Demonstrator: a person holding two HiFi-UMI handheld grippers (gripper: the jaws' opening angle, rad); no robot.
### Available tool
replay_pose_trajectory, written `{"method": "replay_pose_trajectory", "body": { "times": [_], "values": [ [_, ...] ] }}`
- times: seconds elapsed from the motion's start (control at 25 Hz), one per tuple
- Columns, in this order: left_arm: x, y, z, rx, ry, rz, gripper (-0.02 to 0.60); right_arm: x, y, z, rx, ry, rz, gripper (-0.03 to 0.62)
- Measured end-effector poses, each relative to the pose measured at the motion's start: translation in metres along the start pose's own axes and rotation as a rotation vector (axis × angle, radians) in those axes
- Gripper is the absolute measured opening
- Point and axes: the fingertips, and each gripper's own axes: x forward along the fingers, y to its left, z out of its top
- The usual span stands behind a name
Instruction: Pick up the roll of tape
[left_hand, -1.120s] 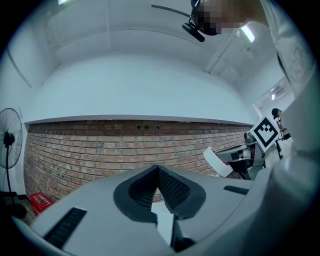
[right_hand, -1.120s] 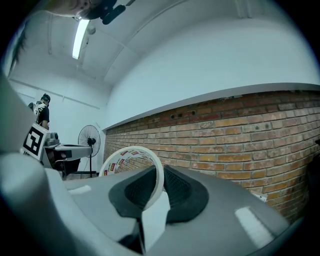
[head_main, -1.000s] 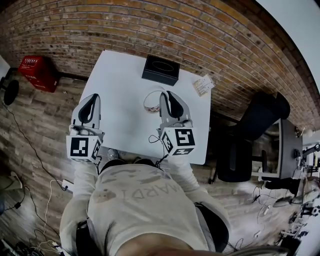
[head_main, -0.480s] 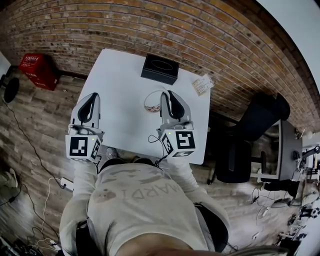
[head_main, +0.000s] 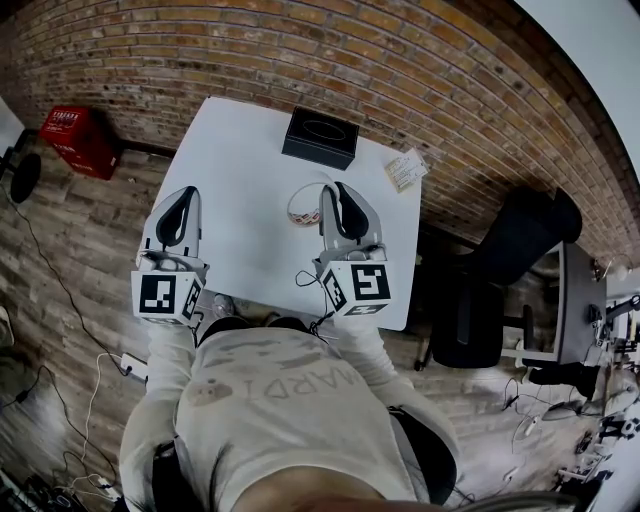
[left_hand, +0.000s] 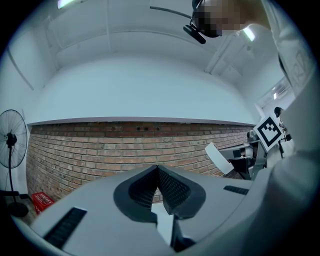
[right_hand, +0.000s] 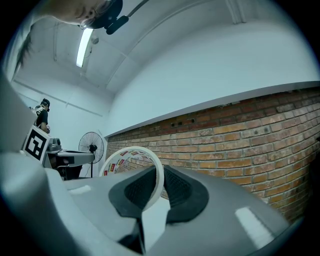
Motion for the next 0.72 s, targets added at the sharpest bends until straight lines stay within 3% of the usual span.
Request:
{"method": "replay_pose_trajectory", "body": {
  "times": [0.72],
  "values": [
    [0.0008,0.0049,-0.0035,-0.016,-0.002,-0.001,0.006,0.0060,0.0031,-0.0008,0.011,-0.008,0.000,0.058]
  ]
}}
